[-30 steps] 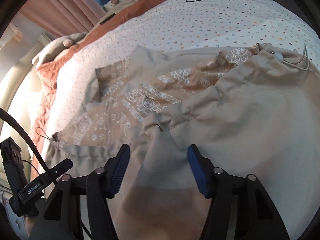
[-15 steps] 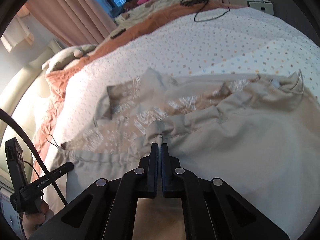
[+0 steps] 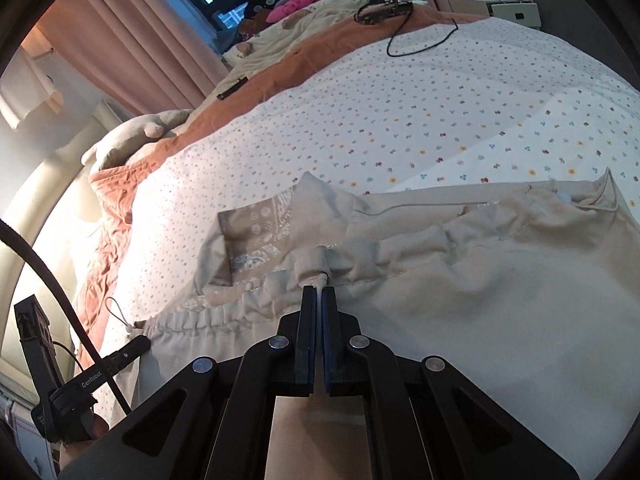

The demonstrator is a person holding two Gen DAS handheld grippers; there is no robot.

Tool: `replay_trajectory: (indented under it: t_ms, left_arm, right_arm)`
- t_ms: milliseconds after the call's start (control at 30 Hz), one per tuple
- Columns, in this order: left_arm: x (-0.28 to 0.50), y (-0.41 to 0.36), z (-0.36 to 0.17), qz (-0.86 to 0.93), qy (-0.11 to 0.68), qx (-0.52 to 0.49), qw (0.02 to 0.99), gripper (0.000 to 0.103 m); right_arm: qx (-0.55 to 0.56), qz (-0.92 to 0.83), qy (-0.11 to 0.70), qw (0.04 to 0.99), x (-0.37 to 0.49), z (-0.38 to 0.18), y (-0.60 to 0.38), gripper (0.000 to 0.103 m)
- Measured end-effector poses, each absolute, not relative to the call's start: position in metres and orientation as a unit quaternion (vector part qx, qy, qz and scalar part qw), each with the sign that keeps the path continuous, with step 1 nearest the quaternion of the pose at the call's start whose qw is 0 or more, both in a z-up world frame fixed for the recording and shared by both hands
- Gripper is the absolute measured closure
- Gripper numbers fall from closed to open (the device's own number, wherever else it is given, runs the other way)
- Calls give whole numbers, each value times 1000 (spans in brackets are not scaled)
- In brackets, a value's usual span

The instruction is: Fold large clothes

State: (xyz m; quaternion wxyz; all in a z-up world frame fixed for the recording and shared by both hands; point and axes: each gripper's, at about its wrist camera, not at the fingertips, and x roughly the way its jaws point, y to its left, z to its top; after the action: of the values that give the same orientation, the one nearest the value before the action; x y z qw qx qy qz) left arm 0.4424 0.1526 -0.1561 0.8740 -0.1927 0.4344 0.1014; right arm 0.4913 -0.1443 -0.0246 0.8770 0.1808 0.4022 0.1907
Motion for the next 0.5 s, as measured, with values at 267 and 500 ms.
replay_trajectory:
  t_ms: [267,500]
  left_arm:
    - [461,155,-196,107,465,-198,856,99]
    - [460,157,-196,83,482,-219,844,98]
  right_arm:
    - [199,186,451,850,523,-60,-140,103]
    - [220,195,464,835,530,-61,-142,99]
